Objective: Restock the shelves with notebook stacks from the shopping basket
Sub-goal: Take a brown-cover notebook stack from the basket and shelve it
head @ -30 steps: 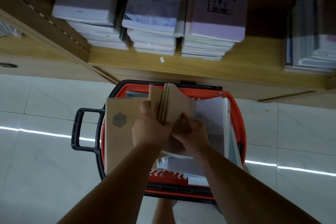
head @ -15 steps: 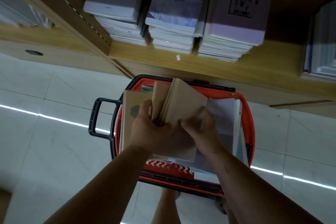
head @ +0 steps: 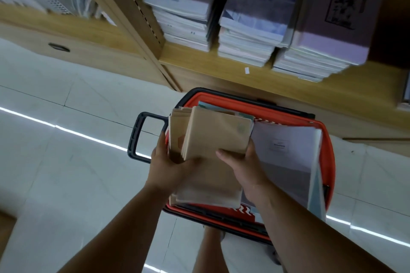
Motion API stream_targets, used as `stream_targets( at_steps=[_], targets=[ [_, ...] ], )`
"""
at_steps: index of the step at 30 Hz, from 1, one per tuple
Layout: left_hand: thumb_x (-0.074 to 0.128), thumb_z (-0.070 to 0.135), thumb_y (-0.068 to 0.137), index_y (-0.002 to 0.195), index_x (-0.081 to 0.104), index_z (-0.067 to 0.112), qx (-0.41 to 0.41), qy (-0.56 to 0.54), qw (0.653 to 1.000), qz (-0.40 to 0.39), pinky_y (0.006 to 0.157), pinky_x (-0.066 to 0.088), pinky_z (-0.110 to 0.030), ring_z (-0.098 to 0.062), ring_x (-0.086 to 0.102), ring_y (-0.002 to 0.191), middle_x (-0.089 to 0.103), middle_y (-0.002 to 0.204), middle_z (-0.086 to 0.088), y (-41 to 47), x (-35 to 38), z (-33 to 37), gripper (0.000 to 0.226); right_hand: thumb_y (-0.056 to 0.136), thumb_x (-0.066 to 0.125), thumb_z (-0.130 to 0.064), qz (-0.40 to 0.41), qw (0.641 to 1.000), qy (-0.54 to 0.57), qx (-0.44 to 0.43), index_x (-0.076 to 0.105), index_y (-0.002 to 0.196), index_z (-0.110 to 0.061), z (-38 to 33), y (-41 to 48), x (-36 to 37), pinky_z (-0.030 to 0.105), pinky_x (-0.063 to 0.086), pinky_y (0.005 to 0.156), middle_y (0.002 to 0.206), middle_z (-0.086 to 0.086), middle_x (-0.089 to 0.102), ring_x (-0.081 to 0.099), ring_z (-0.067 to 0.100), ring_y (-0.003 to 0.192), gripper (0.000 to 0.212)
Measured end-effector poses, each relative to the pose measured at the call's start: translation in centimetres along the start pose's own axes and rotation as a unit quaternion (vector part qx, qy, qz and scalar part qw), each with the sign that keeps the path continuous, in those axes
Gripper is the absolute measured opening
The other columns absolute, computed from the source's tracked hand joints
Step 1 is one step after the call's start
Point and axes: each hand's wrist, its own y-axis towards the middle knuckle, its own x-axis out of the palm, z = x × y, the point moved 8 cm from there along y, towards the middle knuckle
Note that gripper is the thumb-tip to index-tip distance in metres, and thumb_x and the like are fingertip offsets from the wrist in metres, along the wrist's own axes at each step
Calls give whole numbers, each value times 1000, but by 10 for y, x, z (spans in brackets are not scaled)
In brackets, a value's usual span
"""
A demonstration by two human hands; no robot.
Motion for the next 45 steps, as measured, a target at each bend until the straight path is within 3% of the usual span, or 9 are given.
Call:
stream_targets(
  at_steps=[3, 8, 13, 18, 23, 28, 33, 39, 45],
  targets=[
    [87, 15, 71, 142, 52, 27, -23, -127, 985, -112, 85, 63, -49, -32, 70, 114, 71, 125, -10, 10, 12, -3, 80, 78, 89, -16, -12, 1000, 18, -3, 50, 139, -30, 3, 4, 3, 21, 54, 80, 121, -3, 71, 69, 12, 110, 74],
    [81, 6, 75, 140, 56, 18, -24, -174, 966, -192, 93, 59, -53, -37, 67, 117, 67, 128, -19, 24, 23, -3, 71, 69, 83, -21, -3, 999, 45, -15, 56, 138, -21, 4, 9, 3, 16, 57, 76, 123, 5, 72, 71, 12, 108, 74],
    [83, 10, 71, 139, 55, 23, -42, -175, 961, -211, 87, 60, -45, -36, 68, 115, 69, 126, -15, 34, 41, -4, 75, 71, 84, -30, 28, 996, 81, 29, 65, 127, -25, 15, 11, -15, 57, 52, 105, 120, 6, 76, 70, 27, 115, 60],
    [88, 15, 72, 147, 48, 20, -23, -169, 964, -205, 91, 60, -53, -36, 66, 119, 66, 131, -15, 38, 56, 3, 85, 60, 91, -43, 21, 994, 82, 65, 64, 131, -24, 15, 11, -23, 62, 48, 107, 121, 6, 76, 69, 32, 118, 78],
    [83, 17, 73, 143, 53, 25, -45, -194, 962, -186, 87, 61, -48, -35, 70, 113, 71, 127, -12, 35, 51, -4, 75, 69, 86, -32, -24, 997, 49, 51, 60, 136, -23, 4, 13, -7, 52, 50, 107, 123, 3, 75, 69, 24, 119, 72],
    [85, 25, 70, 145, 51, 27, -51, -196, 962, -182, 92, 60, -52, -34, 70, 115, 70, 128, -10, 29, 47, -8, 83, 68, 84, -27, -32, 999, 26, 27, 53, 138, -27, -3, 15, 0, 23, 56, 81, 122, -4, 74, 71, 6, 106, 76],
    [85, 27, 72, 146, 50, 25, -45, -206, 960, -182, 94, 58, -55, -37, 68, 117, 68, 131, -15, 29, 49, -8, 82, 78, 83, -27, 0, 998, 42, 41, 59, 132, -29, -4, 12, -4, 38, 56, 89, 121, 1, 73, 68, 19, 113, 59],
    [80, 30, 74, 149, 45, 29, -24, -214, 963, -164, 78, 62, -38, -30, 72, 108, 69, 129, -11, 28, 50, -7, 82, 96, 66, -43, 33, 991, 86, 95, 62, 131, -39, 10, 4, -13, 48, 54, 100, 123, -4, 73, 66, 22, 118, 35],
    [74, 31, 82, 150, 41, 43, 4, -203, 972, -121, 83, 63, -40, -23, 72, 110, 70, 127, 2, 16, 44, -13, 76, 99, 66, -37, 44, 998, 44, 27, 55, 144, -35, 5, 1, -13, 23, 59, 70, 114, -12, 76, 72, 12, 107, 46]
  ],
)
